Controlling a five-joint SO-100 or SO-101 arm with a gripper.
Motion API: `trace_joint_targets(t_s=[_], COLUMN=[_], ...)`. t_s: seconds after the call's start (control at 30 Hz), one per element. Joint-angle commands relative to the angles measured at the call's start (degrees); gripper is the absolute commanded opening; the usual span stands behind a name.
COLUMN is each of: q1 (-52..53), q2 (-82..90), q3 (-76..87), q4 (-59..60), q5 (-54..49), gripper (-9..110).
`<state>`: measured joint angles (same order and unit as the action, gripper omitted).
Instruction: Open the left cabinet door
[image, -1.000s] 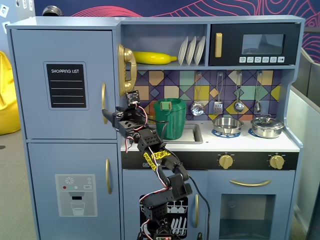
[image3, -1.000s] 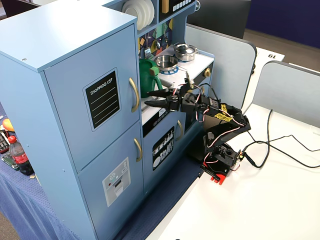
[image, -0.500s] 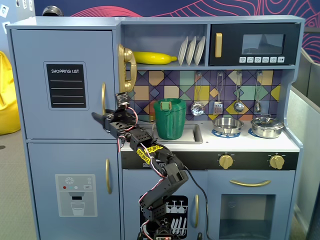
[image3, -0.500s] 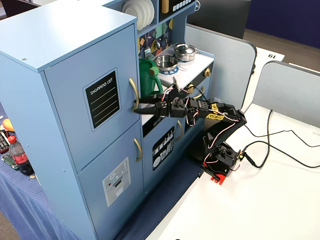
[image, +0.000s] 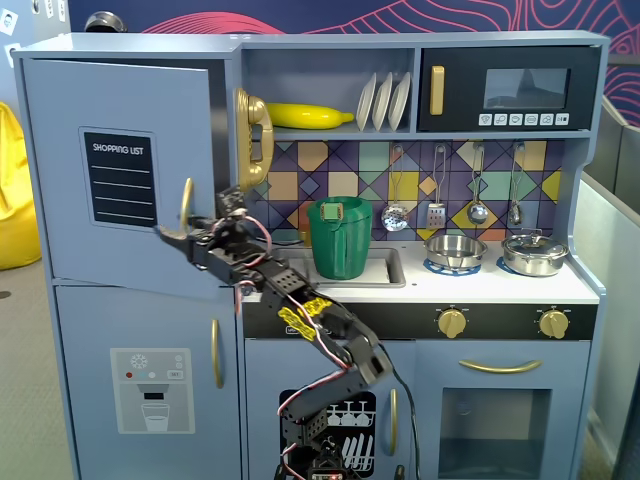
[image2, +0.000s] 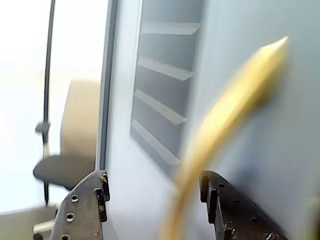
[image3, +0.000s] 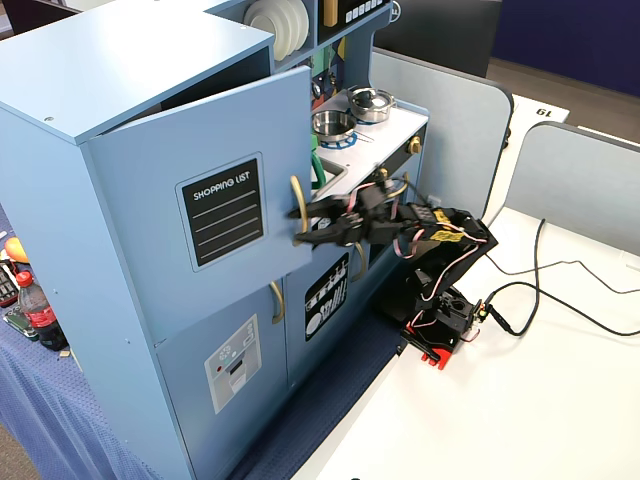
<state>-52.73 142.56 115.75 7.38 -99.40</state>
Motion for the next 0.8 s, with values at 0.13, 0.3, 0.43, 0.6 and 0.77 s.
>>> trace_joint_targets(t_s=[0.13, 0.3, 0.43, 0.6, 0.77], q1=[6.15, 16.61, 23.47, 24.61, 19.51], q2=[17.58, 20.92, 16.88, 6.33, -3.52], q3=[-0.18, -3.60, -5.27, -5.36, -5.45], q4=[16.96, 27.33, 28.74, 18.19, 7.73], q5=[2.72, 9.23, 12.48, 10.46, 5.36], gripper=[12, 9, 1, 0, 0])
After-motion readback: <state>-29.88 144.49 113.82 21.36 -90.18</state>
